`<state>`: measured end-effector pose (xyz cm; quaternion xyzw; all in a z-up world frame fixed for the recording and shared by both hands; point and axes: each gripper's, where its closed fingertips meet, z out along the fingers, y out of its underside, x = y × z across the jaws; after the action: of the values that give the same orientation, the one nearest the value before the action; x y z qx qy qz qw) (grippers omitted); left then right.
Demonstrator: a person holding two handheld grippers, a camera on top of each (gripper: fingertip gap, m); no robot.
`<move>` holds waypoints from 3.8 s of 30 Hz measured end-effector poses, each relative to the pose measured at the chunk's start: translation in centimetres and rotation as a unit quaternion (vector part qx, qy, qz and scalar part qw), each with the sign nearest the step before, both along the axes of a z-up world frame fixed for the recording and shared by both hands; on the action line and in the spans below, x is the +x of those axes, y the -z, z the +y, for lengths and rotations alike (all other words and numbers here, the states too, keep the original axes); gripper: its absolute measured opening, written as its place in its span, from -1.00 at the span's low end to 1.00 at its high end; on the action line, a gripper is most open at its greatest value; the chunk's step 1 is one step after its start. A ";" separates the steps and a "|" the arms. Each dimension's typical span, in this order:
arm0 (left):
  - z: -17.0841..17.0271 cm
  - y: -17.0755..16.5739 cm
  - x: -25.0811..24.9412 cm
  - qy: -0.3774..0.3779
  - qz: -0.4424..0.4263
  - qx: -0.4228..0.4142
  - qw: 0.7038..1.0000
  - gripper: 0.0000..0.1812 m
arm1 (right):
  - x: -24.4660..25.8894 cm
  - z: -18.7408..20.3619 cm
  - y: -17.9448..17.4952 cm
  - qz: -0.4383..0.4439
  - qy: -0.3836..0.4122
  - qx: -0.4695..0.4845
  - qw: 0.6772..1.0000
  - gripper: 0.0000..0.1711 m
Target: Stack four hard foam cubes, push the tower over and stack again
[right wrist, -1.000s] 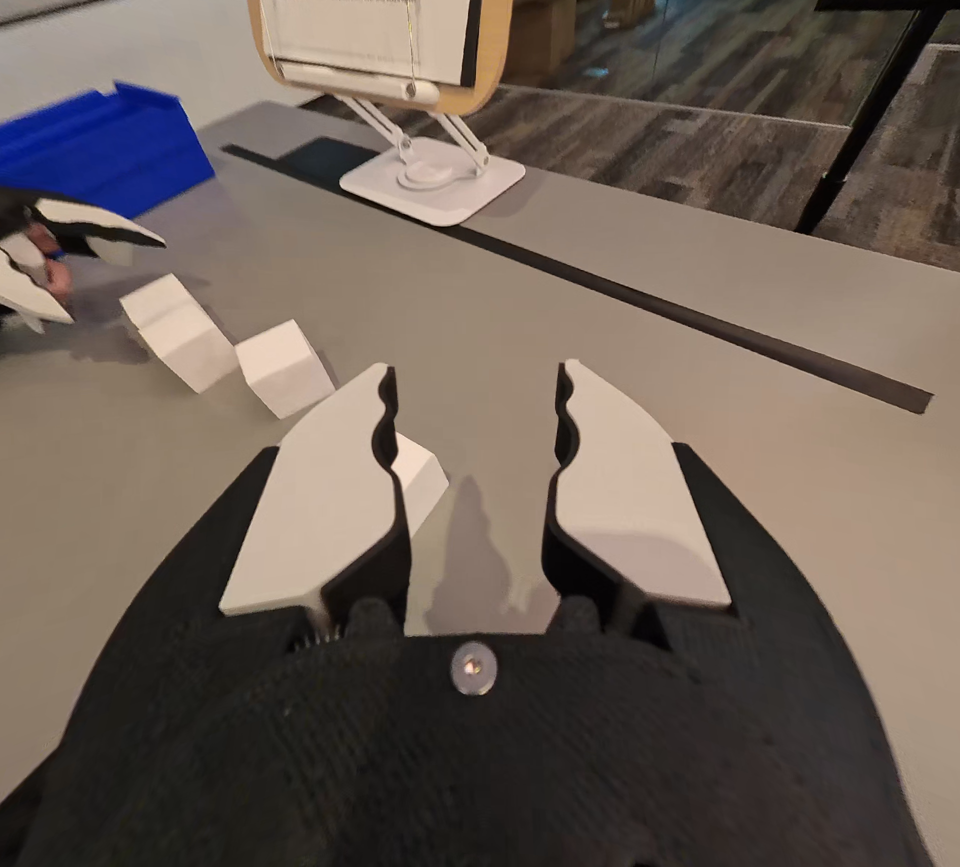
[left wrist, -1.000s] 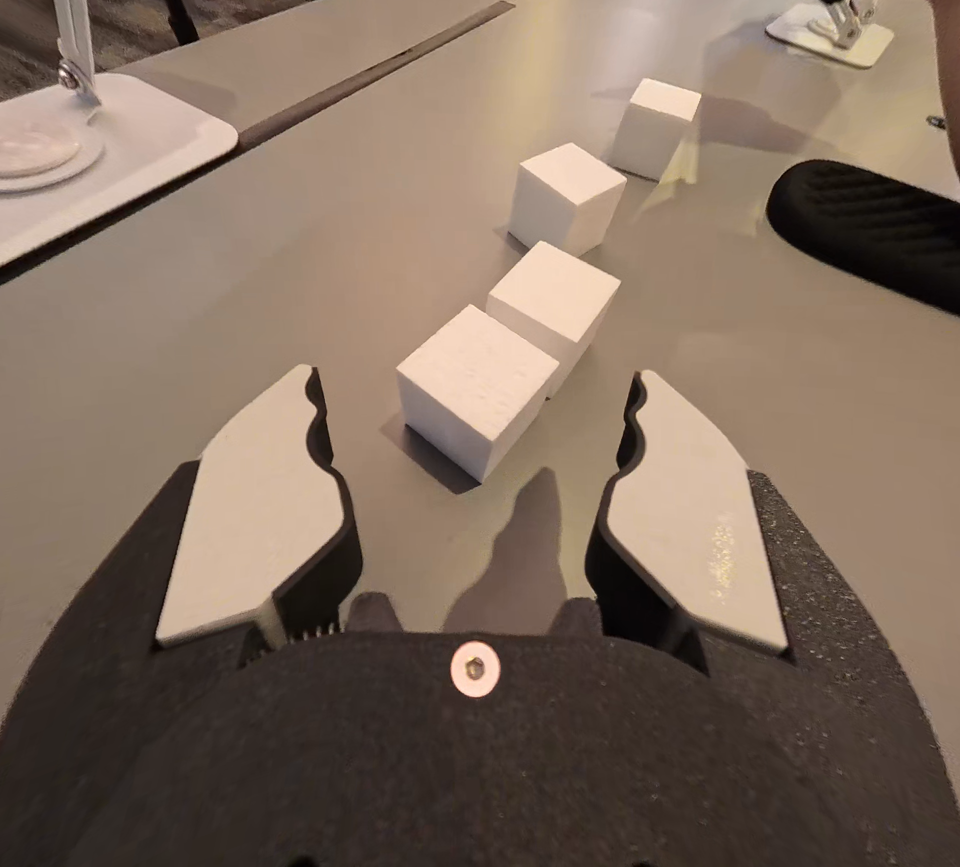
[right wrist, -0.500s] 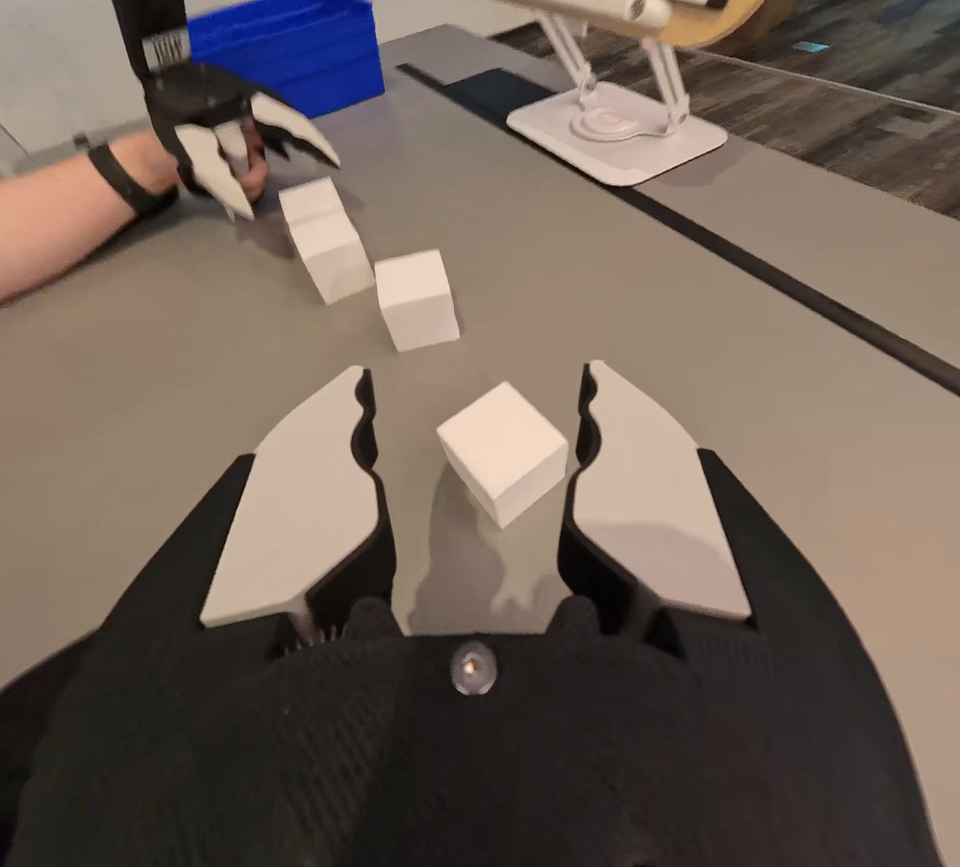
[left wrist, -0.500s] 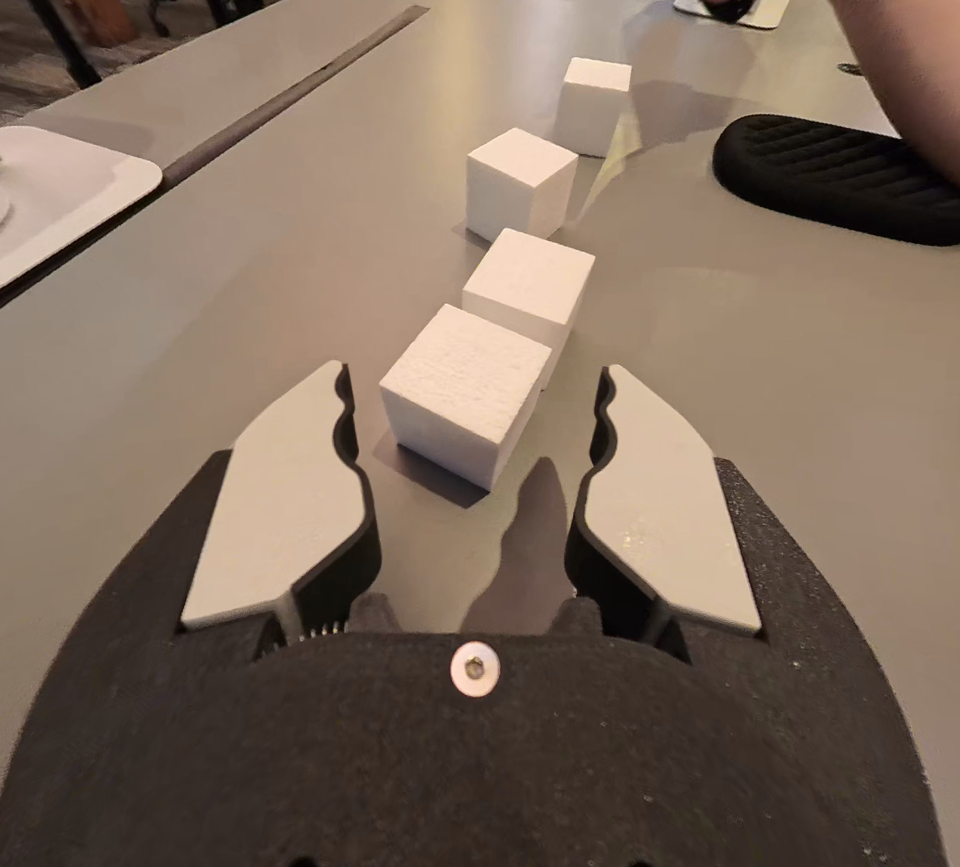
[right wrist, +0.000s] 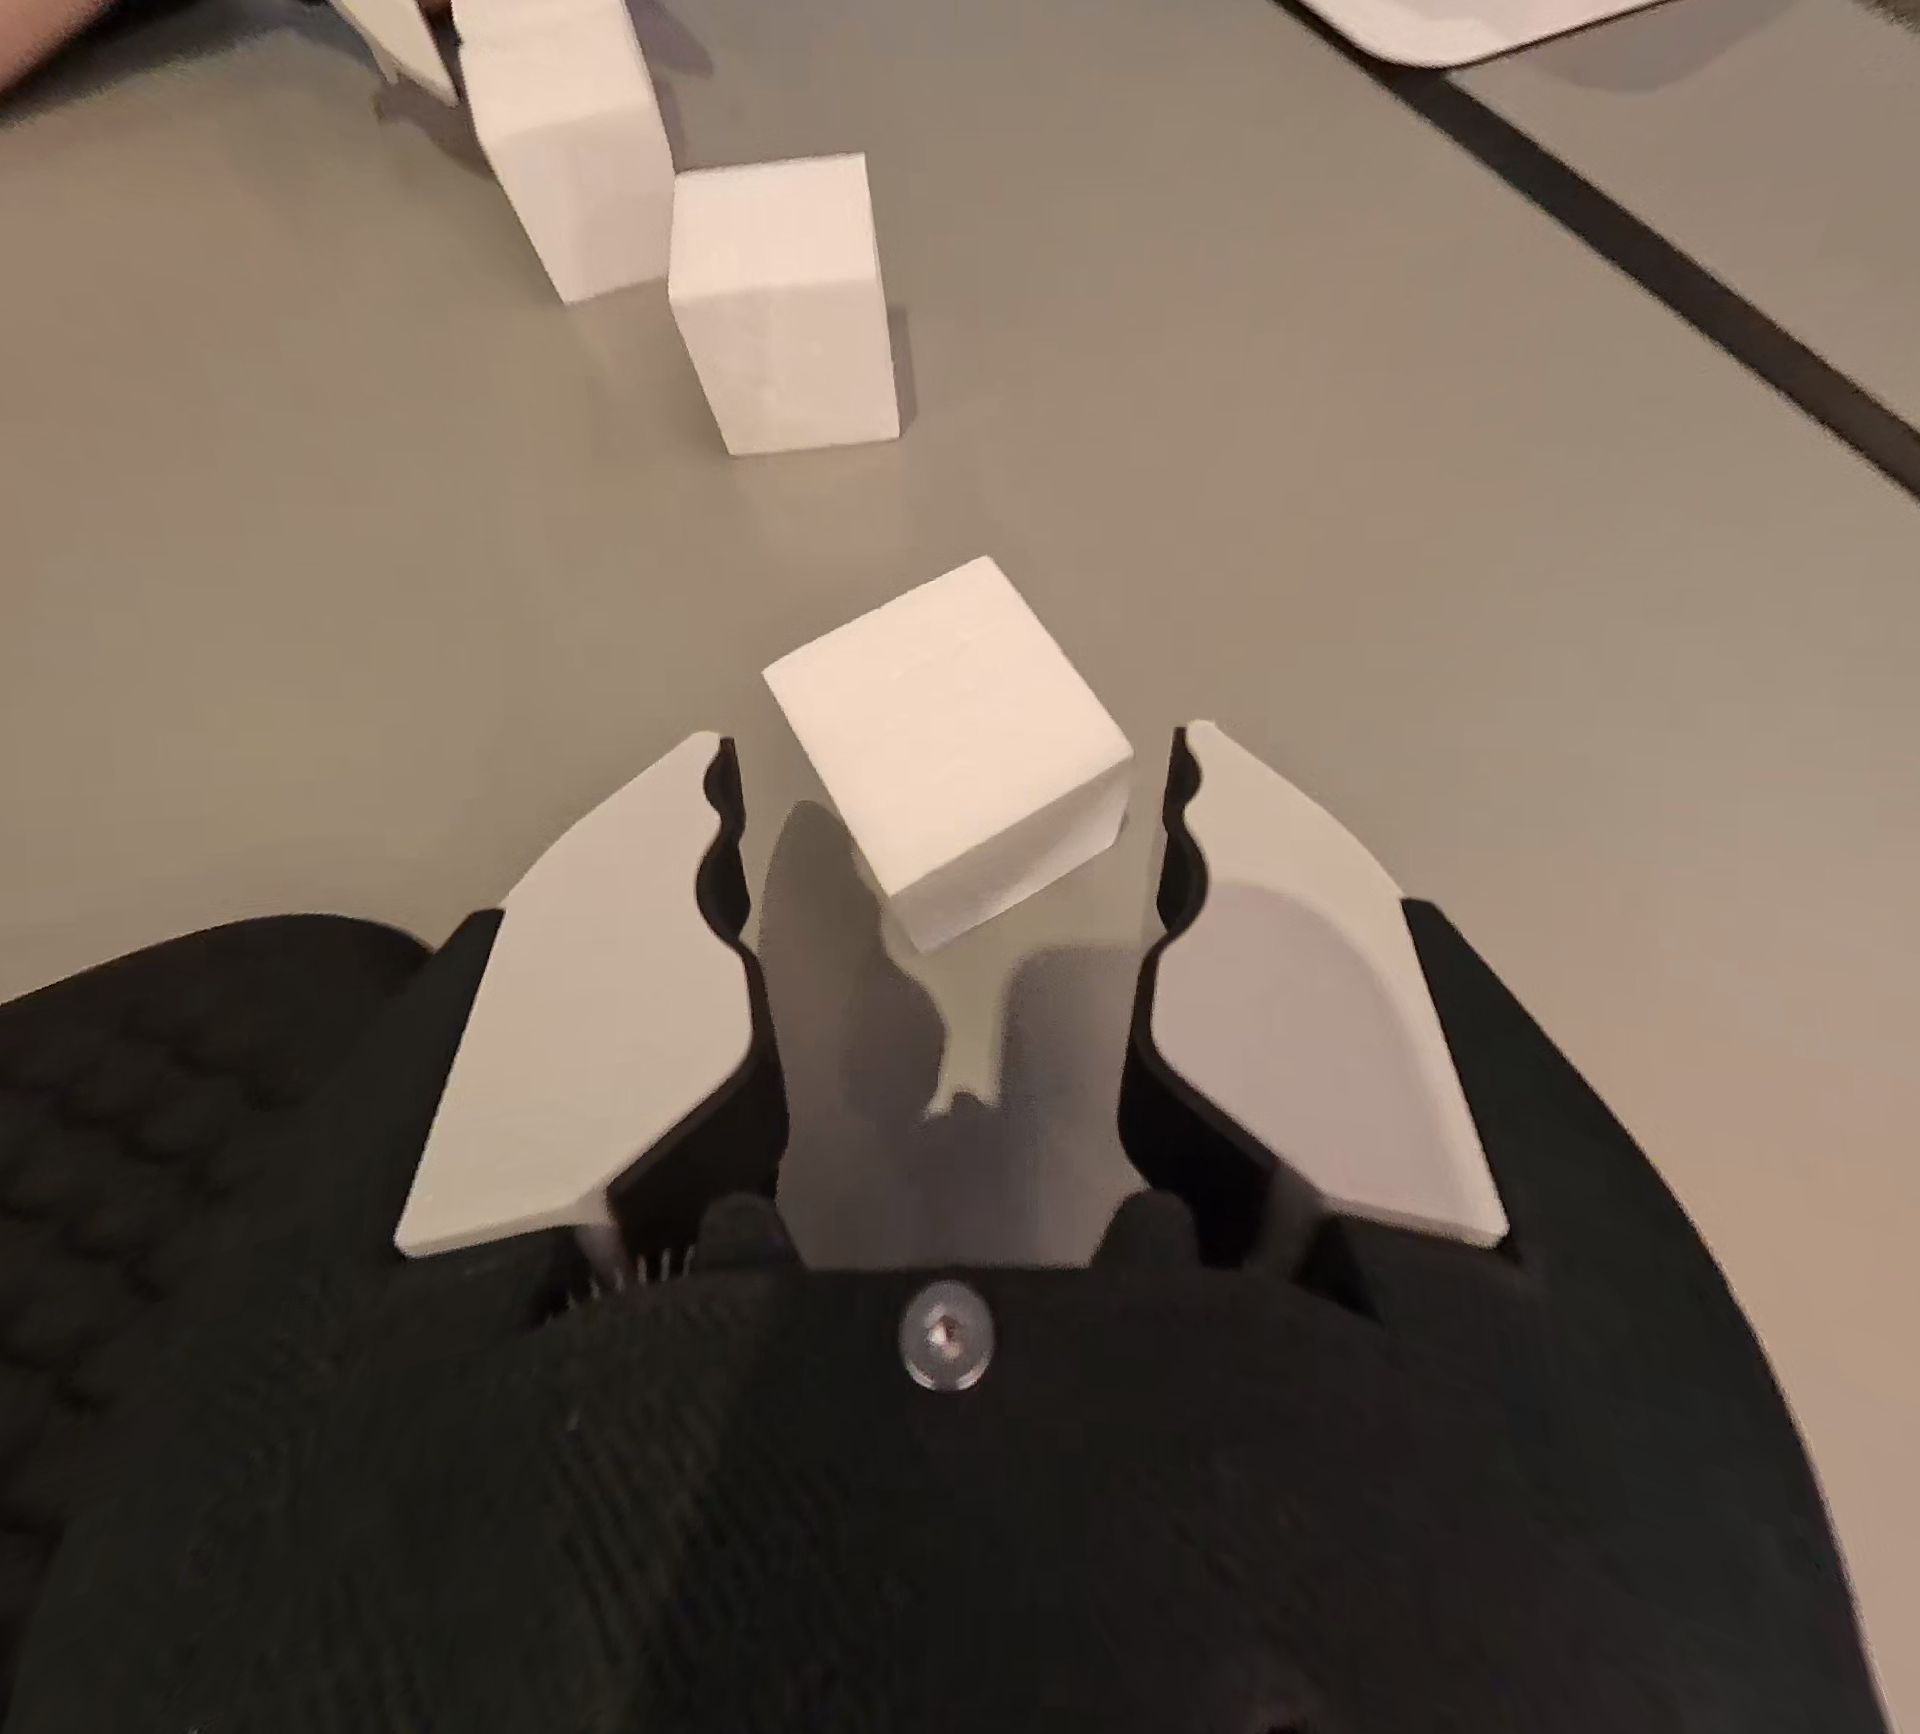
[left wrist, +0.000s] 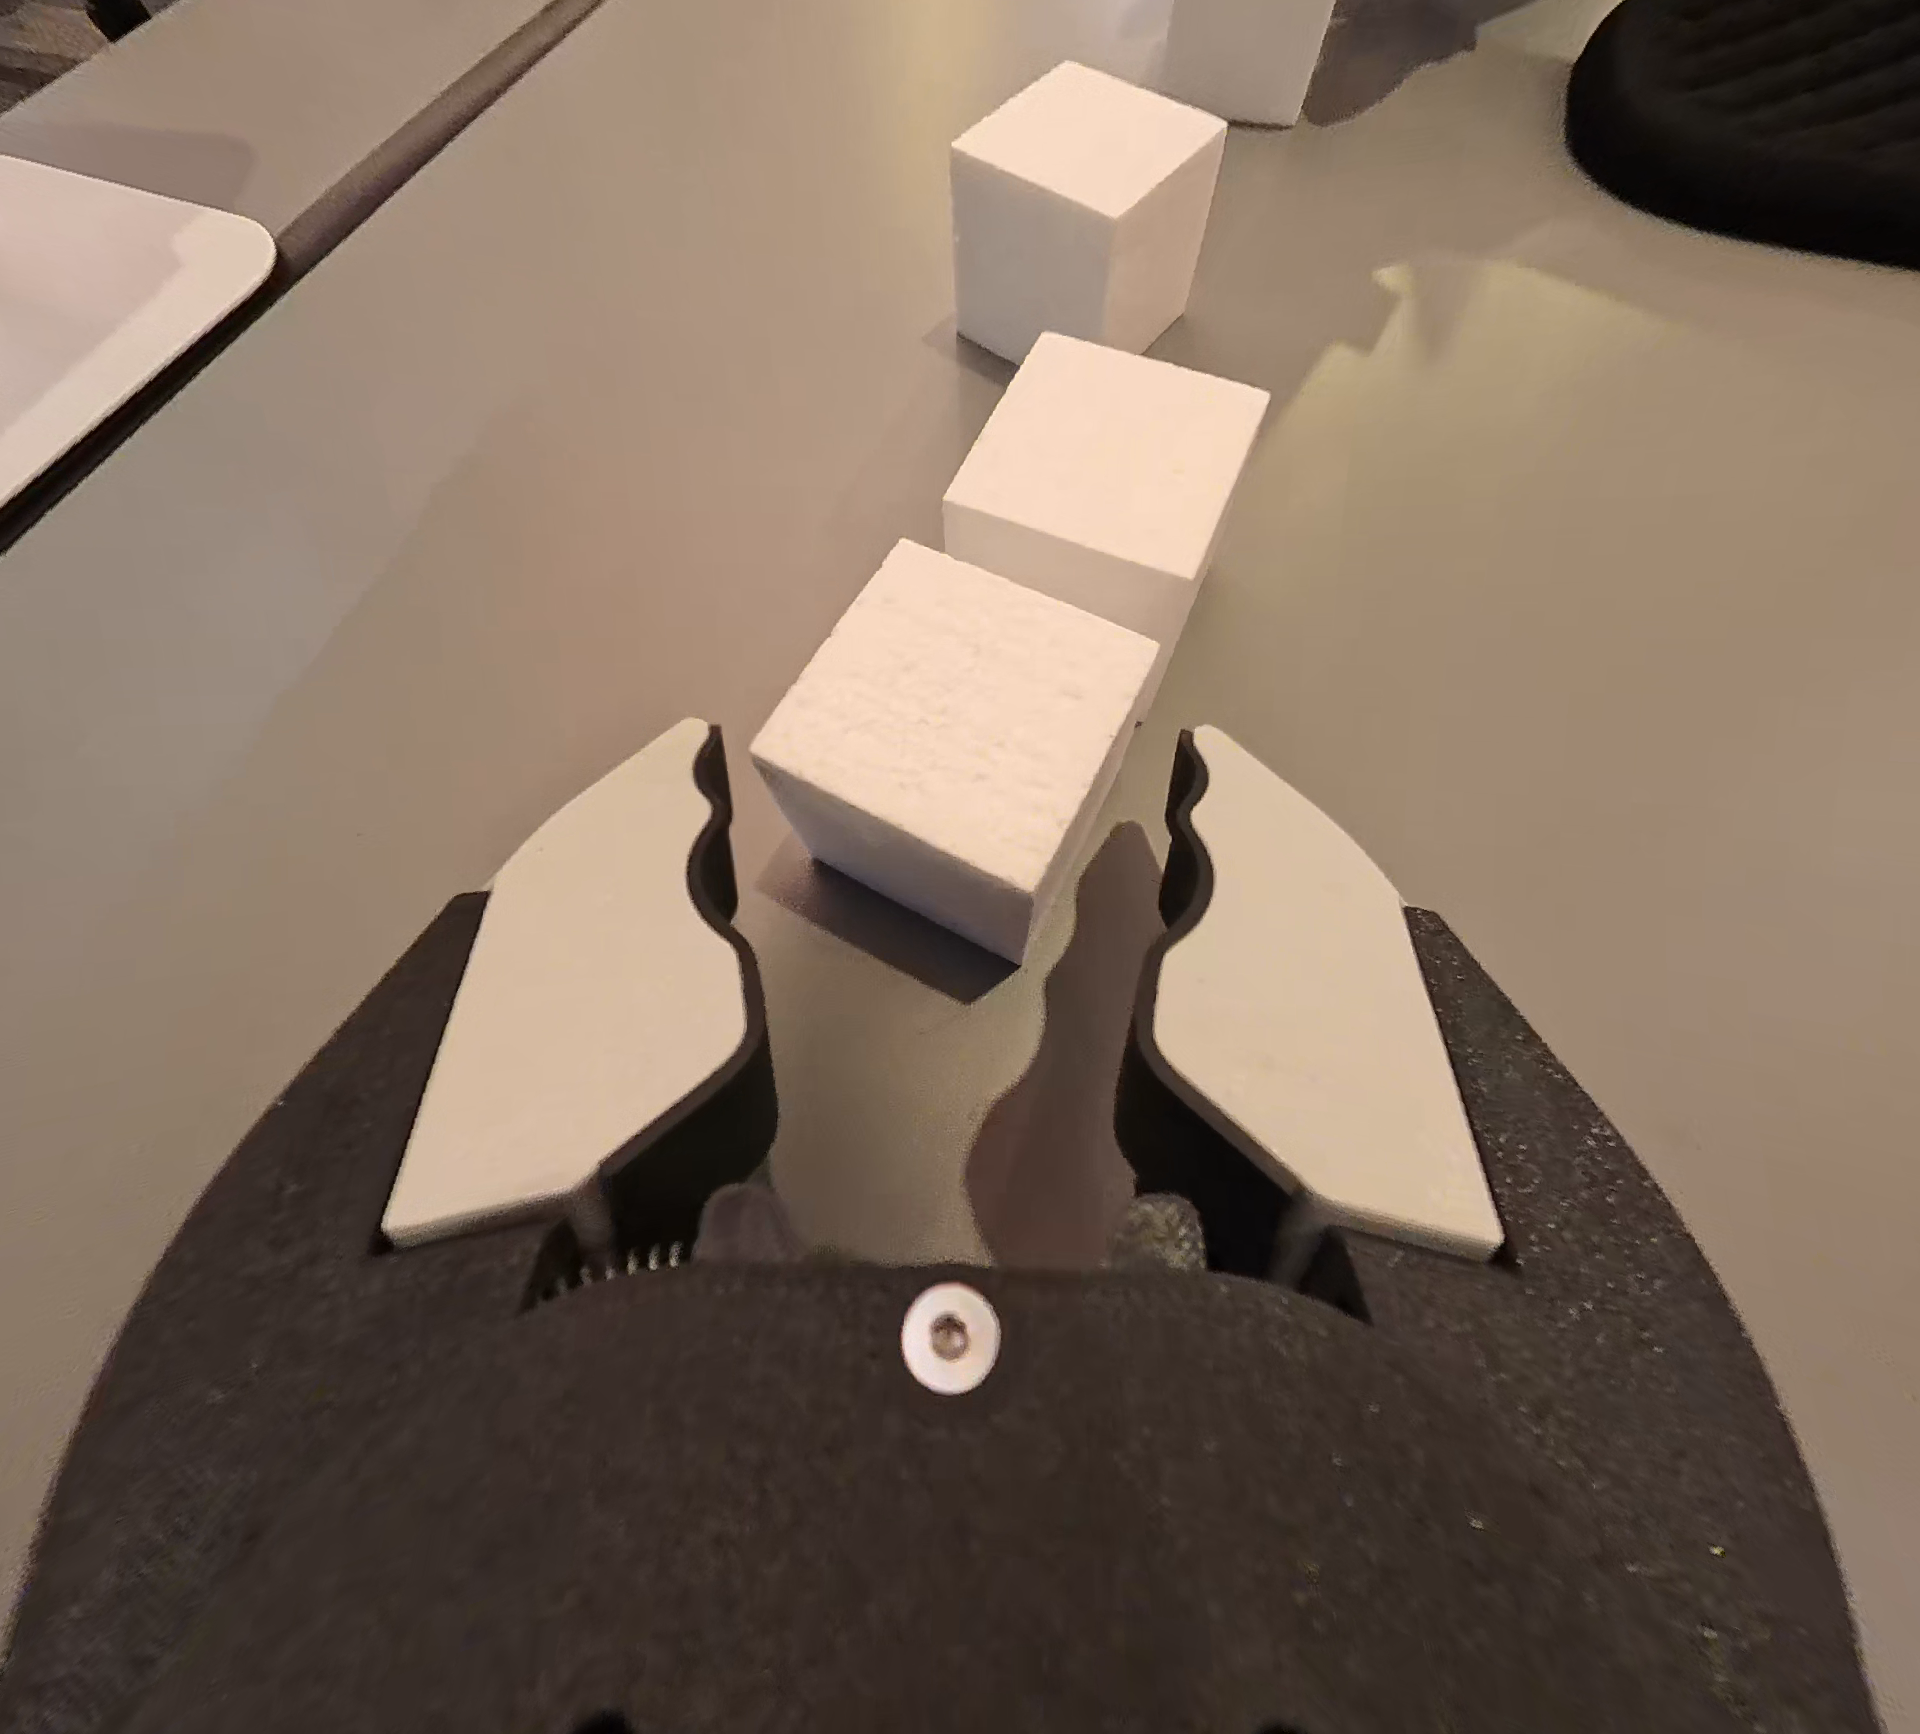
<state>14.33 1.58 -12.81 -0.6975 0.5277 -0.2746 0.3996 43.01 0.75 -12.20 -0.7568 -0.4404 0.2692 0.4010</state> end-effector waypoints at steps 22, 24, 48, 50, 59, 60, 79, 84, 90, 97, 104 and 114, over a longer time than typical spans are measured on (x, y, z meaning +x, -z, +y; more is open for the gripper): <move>1.5 -4.0 -4.7 -0.121 0.030 0.045 0.991 -0.23 | -6.0 1.5 -4.4 0.009 0.033 0.034 0.999 -0.19; 1.5 -4.9 -6.3 -0.148 0.044 0.062 0.986 -0.23 | -10.3 1.4 -6.5 0.019 0.038 0.019 0.999 -0.19; -1.4 -12.2 -5.2 -0.139 -0.088 0.069 0.984 -0.24 | -21.3 -0.4 -6.6 0.000 0.006 0.067 0.998 -0.06; -2.1 -13.7 -2.6 -0.111 -0.112 0.053 0.986 -0.24 | -18.8 -0.2 -7.9 0.020 0.011 0.103 0.994 -0.07; -1.9 -12.3 4.8 -0.062 -0.051 0.020 0.997 -0.23 | -13.3 2.1 -2.2 0.043 0.051 0.016 0.998 -0.12; -2.0 -11.9 5.1 -0.060 -0.049 0.015 0.997 -0.23 | -13.7 2.2 -1.8 0.050 0.050 0.003 0.998 -0.13; -2.4 -11.0 2.5 -0.077 -0.051 0.032 0.995 0.01 | -13.6 3.0 -4.9 0.023 0.074 0.041 0.996 -0.30; -1.9 -8.9 -3.2 -0.151 -0.034 0.029 0.988 0.00 | -16.8 1.0 -15.5 0.100 0.007 0.074 0.992 -0.30; -1.3 -4.6 -6.4 -0.203 0.004 -0.009 0.979 0.03 | -22.7 -1.3 -19.1 0.074 -0.084 0.037 0.993 -0.30; -1.9 -3.6 -5.5 -0.183 0.018 -0.009 0.983 0.02 | -24.2 -1.4 -13.8 -0.031 -0.093 0.017 0.995 -0.29; -1.9 -2.9 -5.4 -0.186 0.040 -0.004 0.982 0.03 | -24.3 -1.9 -14.9 -0.016 -0.111 0.080 0.991 -0.10; -1.6 -4.9 -5.7 -0.201 -0.071 -0.063 0.975 -0.12 | -14.4 -0.8 -19.2 0.044 -0.078 0.100 0.991 -0.32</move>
<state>8.66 -0.05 -7.90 -0.7914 0.3288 -0.2705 0.4387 28.63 -0.09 7.00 -0.6636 -0.5047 0.2872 0.4717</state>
